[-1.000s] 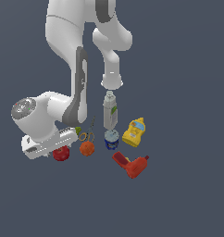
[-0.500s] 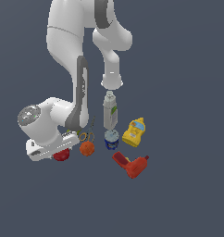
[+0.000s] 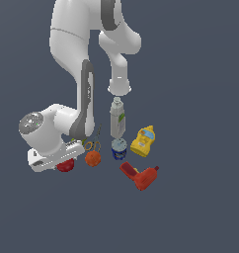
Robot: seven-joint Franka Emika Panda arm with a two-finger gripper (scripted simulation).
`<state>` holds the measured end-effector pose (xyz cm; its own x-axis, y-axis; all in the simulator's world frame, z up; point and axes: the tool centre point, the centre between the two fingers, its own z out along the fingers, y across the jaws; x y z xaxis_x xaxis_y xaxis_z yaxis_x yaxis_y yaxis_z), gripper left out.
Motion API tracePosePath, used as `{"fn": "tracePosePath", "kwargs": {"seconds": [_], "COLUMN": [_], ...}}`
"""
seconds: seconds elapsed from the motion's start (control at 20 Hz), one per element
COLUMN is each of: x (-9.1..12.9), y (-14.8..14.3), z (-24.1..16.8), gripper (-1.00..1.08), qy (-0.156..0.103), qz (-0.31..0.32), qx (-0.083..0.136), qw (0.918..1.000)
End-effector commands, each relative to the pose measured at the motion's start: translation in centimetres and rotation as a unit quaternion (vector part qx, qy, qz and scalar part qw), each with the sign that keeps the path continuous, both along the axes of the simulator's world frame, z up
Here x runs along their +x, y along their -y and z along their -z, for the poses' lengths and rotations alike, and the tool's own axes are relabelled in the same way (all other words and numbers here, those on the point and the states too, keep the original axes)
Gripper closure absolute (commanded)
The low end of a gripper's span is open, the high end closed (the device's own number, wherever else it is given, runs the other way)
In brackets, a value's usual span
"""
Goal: Pick up a designated object from a clutter of objects.
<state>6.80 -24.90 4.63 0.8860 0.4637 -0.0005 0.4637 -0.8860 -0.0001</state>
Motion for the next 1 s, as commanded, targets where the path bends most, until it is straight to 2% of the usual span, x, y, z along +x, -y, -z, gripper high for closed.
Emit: {"fn": "tracePosePath", "kwargs": {"seconds": [0.0, 0.25, 0.5, 0.95], "x": [0.0, 0.0, -0.1, -0.2], "y": [0.0, -0.8, -2.9, -10.1], "z": [0.0, -0.7, -2.6, -9.0], "gripper": [1.08, 1.08, 1.08, 1.08], "qy": [0.000, 0.000, 0.000, 0.000], "qz": [0.000, 0.000, 0.000, 0.000], "qx": [0.000, 0.000, 0.000, 0.000], "qw": [1.0000, 1.0000, 1.0000, 1.0000]}}
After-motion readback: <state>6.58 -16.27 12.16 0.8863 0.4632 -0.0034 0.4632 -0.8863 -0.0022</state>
